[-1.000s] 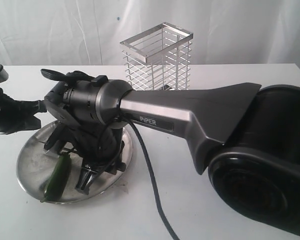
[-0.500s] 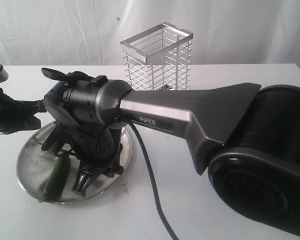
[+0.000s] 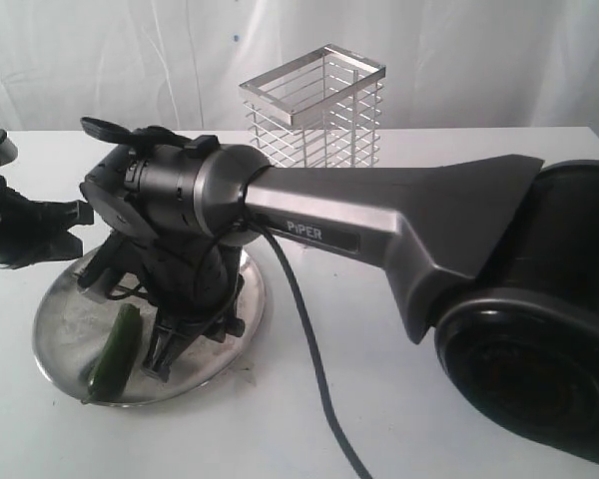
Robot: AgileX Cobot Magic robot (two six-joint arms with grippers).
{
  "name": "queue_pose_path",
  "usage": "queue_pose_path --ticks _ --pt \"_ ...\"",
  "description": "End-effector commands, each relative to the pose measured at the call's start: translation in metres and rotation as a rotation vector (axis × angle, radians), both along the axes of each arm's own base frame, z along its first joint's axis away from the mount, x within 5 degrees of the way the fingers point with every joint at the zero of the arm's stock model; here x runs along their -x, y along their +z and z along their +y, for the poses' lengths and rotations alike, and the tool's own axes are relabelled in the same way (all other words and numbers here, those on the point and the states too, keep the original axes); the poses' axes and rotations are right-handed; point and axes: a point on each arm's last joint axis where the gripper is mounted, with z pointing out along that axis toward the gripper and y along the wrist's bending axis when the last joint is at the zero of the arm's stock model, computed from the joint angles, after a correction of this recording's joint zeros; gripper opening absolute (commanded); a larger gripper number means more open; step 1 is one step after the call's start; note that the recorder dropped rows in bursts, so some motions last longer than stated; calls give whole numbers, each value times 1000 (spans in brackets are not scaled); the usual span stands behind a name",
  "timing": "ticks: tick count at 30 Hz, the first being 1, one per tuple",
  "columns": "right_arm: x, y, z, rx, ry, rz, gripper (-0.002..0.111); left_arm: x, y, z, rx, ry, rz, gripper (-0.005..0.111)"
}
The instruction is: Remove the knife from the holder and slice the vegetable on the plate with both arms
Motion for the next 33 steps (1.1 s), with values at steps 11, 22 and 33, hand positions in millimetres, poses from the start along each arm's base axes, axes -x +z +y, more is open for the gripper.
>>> queue_pose_path --ticks 11,22,33 --pt "7 -15 -13 76 20 39 0 3 1 -2 25 -6 7 0" --pt "13 -16 -10 81 48 43 0 3 1 -2 24 -4 6 0" --pt "17 -16 -6 94 91 35 0 3 1 -3 28 -11 9 0"
